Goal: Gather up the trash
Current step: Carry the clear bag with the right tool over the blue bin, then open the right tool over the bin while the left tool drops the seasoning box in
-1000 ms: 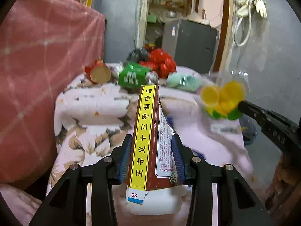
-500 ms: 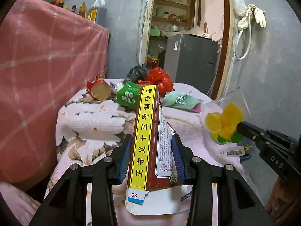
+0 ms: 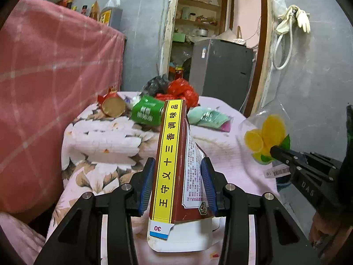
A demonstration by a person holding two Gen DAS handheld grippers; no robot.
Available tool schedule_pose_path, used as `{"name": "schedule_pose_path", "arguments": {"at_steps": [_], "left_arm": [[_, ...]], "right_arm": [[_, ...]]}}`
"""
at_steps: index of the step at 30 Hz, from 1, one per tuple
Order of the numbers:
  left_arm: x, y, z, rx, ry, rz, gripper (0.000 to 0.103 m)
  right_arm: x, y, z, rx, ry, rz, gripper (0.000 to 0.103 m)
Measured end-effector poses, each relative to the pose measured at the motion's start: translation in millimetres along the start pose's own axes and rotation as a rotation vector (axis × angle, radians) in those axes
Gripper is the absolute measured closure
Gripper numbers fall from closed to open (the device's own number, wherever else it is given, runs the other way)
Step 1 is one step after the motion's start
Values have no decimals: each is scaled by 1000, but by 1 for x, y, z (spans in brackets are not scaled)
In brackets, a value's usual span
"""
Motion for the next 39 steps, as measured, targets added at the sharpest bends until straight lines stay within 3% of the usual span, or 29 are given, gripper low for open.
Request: {"name": "schedule_pose_path", "arguments": {"at_steps": [9, 18, 23, 26, 31, 39], "left_arm": [[2, 20, 32, 14, -54, 52, 67], [27, 60, 107, 50, -130, 148, 66], [58, 78, 152, 58, -164, 159, 66], [82, 82, 177, 84, -162, 134, 66], [124, 87, 209, 112, -155, 45, 66], [182, 84, 222, 112, -128, -132, 67]], "right_arm": [[-31, 8, 26, -10, -118, 140, 103], [-54, 30, 118, 83, -224, 224, 103], [-44, 27, 163, 147, -267, 215, 103], [-33, 19, 187, 196, -283, 200, 103], [-8, 1, 220, 311, -239, 149, 103], [33, -15, 238, 381, -185, 34, 103]]}}
Point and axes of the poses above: each gripper's, at about its wrist camera, not at the fingertips, and x roughly the way its jaws point, z to its right, y to its top, the point moved 3 cm from there along x, roughly the way its jaws point, and after that the axes turned 13 degrees about -z, right-handed, at the moved point
